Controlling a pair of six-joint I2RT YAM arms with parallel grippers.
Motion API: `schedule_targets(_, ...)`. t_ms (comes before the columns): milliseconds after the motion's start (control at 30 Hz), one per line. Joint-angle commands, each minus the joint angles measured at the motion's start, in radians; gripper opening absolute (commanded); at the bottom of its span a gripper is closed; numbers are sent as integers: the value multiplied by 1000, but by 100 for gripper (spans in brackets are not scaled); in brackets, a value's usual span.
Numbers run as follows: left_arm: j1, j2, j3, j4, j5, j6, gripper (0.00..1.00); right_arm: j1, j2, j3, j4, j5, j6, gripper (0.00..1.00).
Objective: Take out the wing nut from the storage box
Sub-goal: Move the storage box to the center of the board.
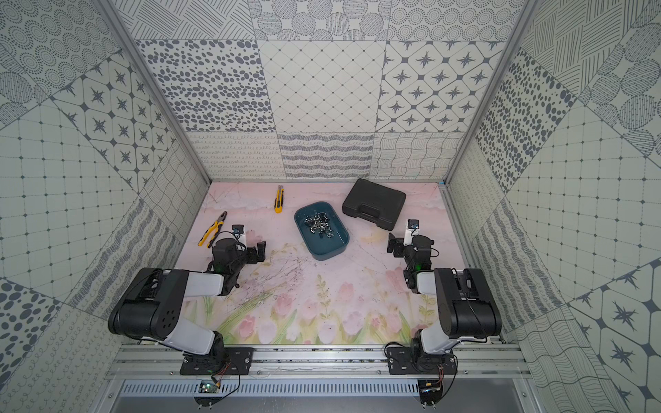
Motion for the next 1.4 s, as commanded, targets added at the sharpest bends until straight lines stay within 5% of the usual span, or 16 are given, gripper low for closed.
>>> schedule_targets(0, 1, 3, 10, 64, 11, 8, 99, 5, 12, 20, 50, 10, -9, 97)
schedule_targets(333, 8, 1, 21, 55, 22, 10, 99, 4, 12, 20, 50, 8, -9, 97)
schedule_targets(567, -23, -188, 210, -408, -16, -9, 99, 6, -40, 55, -53, 5, -15, 97)
schedule_targets(833, -213, -263, 536, -977, -196, -218, 99, 54, -181, 113, -350, 103, -15, 97)
schedule_targets(1067, -379, -127, 729, -1289, -247, -526, 87, 215, -251, 182, -541, 217, -13, 97)
schedule_targets(1167, -450, -33, 805, -1361, -284, -607, 84, 316, -239, 241, -635, 324, -53, 97)
schedule_targets(1367, -542, 149, 921, -1415, -332, -712, 77, 371, -233, 291, -716, 352, -35, 97)
